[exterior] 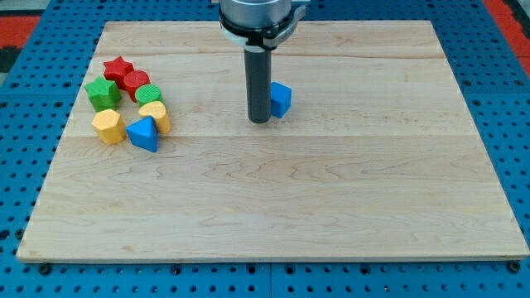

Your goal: Place the yellow blocks at the bottom center of the board

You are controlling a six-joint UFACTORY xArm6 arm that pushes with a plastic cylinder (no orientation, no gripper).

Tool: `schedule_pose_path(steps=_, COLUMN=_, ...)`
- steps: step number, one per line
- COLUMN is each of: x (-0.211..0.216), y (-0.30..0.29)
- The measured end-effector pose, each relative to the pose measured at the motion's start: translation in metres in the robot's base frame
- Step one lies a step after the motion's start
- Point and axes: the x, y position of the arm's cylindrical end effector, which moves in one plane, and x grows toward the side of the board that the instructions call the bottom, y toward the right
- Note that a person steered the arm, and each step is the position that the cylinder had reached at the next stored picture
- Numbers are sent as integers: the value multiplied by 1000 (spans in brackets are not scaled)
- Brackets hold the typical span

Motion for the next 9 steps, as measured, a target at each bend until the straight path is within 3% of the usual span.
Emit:
schedule_pose_path(steps=1, x=52, y=-17)
schedule_pose_path(steps=3, x=84, y=-166)
schedule_pose_path(steps=4, x=40, y=-196)
schedule_pose_path(steps=5, x=65, y=-197)
schedule_pose_path(steps=7, x=19, y=-218)
schedule_pose_path(steps=8, x=26, y=-243)
schedule_pose_path(steps=9, x=0, y=-270)
